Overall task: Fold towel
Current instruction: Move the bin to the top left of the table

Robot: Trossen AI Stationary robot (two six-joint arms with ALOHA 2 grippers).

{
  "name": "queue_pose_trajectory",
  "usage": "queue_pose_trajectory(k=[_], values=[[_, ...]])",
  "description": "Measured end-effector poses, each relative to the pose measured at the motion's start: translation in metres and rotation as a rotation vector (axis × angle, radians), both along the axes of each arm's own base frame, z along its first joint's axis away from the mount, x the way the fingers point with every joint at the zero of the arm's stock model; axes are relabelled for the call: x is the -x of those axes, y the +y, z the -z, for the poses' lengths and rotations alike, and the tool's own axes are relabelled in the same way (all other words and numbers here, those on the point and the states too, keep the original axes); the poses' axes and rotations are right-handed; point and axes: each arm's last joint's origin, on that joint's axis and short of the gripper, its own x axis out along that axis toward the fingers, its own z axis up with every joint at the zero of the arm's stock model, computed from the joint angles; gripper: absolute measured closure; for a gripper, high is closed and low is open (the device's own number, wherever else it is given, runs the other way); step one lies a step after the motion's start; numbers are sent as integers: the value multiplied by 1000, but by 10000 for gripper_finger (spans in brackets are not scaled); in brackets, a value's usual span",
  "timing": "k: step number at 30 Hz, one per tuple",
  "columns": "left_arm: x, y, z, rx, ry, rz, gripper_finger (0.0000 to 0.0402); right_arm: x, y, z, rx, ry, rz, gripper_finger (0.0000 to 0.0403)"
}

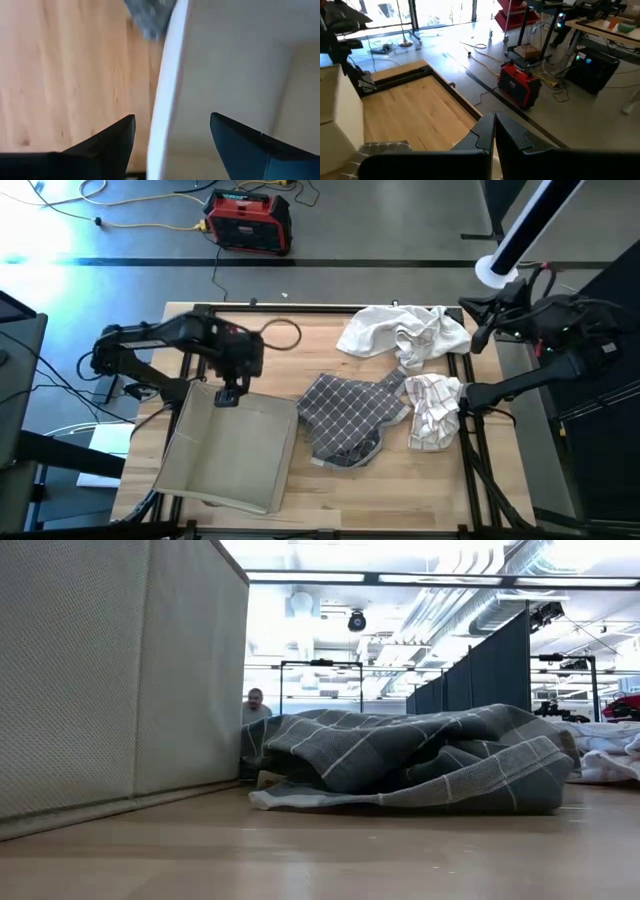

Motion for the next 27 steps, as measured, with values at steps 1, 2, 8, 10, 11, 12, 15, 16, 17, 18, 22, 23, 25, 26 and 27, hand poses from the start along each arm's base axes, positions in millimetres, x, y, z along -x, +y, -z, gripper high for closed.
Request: queue_pose_trajectory(k=[1,2,8,10,11,12,15,16,17,18,22,23,25,26,27], values=[[0,-1,9,-1,37,8,152,-2,0,3,-2,12,2,402],[1,-1,16,3,68,12,152,-4,1,6,-4,21,3,402],[6,-1,54,-32,224,19,159,-16,2,23,0,83,16,402],[9,3,64,-35,263,-4,182,-19,2,28,-4,95,21,402],[10,5,67,-33,279,-14,201,-20,2,29,-3,99,21,402],[10,6,71,-33,289,-25,226,-21,3,30,-3,102,20,402],[11,11,76,-27,301,-37,332,-21,3,30,-5,99,20,402],[11,13,76,-25,300,-41,366,-21,3,30,-6,95,19,402],[11,16,73,-21,292,-47,383,-21,3,29,-6,90,19,402],[10,19,70,-18,280,-57,387,-21,3,29,-6,89,19,402],[7,32,44,-16,182,-58,395,-20,2,29,-6,81,20,402],[7,35,37,-19,151,-59,397,-19,2,28,-5,79,22,402],[6,43,21,-23,84,-78,398,-19,2,28,3,77,34,402],[6,47,13,-36,57,-88,398,-18,2,28,5,75,38,402],[6,51,7,-65,33,-98,399,-18,2,28,6,75,39,402]])
